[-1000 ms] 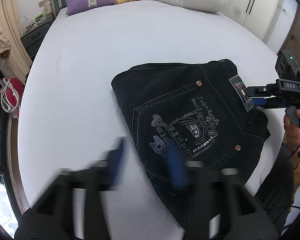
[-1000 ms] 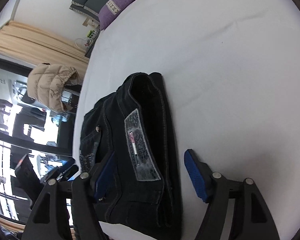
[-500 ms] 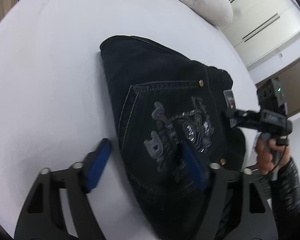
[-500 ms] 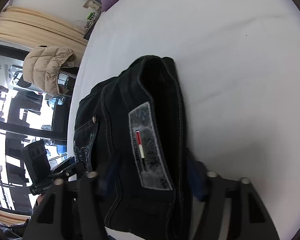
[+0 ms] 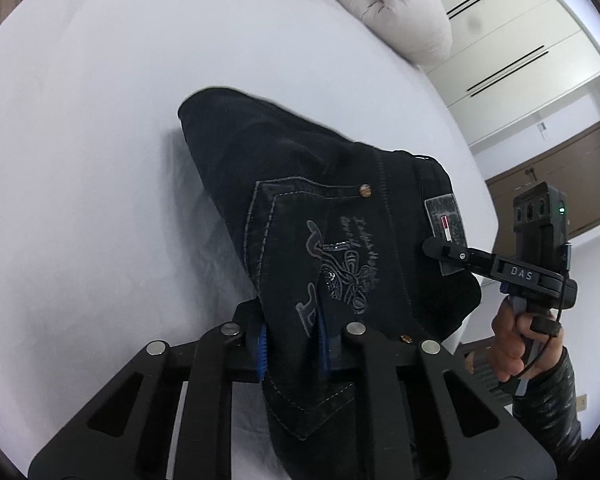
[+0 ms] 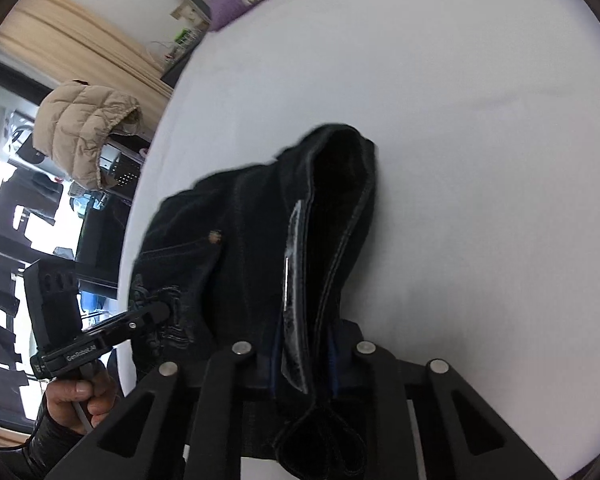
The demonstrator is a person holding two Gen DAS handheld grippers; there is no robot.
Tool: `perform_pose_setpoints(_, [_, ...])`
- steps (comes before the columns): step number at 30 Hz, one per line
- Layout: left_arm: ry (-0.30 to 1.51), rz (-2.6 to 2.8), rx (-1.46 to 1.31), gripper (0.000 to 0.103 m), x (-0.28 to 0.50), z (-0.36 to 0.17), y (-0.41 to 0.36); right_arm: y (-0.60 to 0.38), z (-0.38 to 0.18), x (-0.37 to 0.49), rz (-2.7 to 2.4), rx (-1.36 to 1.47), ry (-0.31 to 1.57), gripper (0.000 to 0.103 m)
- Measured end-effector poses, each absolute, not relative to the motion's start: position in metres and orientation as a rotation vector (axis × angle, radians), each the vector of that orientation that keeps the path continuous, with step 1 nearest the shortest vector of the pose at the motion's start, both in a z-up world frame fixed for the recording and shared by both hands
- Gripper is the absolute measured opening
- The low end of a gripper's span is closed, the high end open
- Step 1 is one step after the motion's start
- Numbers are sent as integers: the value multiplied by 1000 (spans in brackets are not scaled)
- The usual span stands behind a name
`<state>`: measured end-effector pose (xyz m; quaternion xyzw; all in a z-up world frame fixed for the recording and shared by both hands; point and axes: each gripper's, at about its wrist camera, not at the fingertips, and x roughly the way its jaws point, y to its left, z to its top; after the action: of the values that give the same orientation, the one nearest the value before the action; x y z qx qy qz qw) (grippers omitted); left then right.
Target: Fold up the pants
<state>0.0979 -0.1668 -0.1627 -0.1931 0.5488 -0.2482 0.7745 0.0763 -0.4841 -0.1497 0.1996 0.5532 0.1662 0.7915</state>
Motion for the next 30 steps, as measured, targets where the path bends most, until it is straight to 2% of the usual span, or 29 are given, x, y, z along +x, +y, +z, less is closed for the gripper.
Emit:
perform_pose_setpoints(5, [1100,-507,-342,16,108,-130,-149,-462,-121,94,407,435,1139,20])
perform_pose_setpoints(12, [1020,-440,-285,16,169,-106,-81,-400,-113,167,481,435,1117,19])
perform_pose_setpoints(16, [1016,-428,-295,16,199,-119,-38,-379,-135,209,531,499,1135,19])
perform_pose_setpoints(21, [1075,-472,-427,17,228,-175,5,-371,-184,242,543,587,1200,20])
perform_pose_setpoints(23, [1074,-493,-483,22,231,-193,13,-378,-198,244,572,643,1197,22])
perform_pose_setpoints(25, [1078,-481,-503,31,228,-205,12,-382,-208,244,582,654,1199,35])
perform_pose_setpoints(30, [1047,-476,-513,33,223,-211,12,-389,-221,237,584,702,1166,35])
